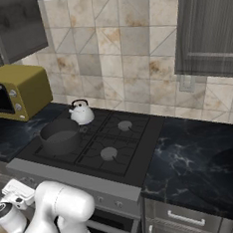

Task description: Pick the kettle from the cabinet and place it on a stove burner. Then pick the pot from the counter and place it on another stove burner. Finally, turn both burners on.

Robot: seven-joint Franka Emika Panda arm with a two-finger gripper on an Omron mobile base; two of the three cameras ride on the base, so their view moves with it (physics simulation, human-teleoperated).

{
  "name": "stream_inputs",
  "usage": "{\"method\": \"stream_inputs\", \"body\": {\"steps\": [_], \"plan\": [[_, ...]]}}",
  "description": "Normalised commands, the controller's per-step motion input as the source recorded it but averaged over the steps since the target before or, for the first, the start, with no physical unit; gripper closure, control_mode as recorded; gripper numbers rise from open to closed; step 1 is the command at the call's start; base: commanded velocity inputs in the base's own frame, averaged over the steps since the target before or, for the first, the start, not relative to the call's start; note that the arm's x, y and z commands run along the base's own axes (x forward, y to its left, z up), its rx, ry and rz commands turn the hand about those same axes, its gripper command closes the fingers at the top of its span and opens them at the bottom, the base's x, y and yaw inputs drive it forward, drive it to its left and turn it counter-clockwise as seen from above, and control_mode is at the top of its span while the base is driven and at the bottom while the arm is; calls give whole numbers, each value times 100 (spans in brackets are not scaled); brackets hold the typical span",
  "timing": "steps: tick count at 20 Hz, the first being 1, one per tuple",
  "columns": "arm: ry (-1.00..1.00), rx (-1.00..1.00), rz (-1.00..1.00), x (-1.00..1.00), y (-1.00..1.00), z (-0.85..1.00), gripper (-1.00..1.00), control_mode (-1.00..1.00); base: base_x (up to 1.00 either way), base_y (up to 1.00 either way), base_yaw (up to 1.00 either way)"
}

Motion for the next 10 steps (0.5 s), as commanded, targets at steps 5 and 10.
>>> {"method": "stream_inputs", "body": {"steps": [5, 10], "plan": [[0, 0, 0, 15, 6, 0, -100, -100, 0, 0, 0], [0, 0, 0, 9, 2, 0, -100, -100, 0, 0, 0]]}}
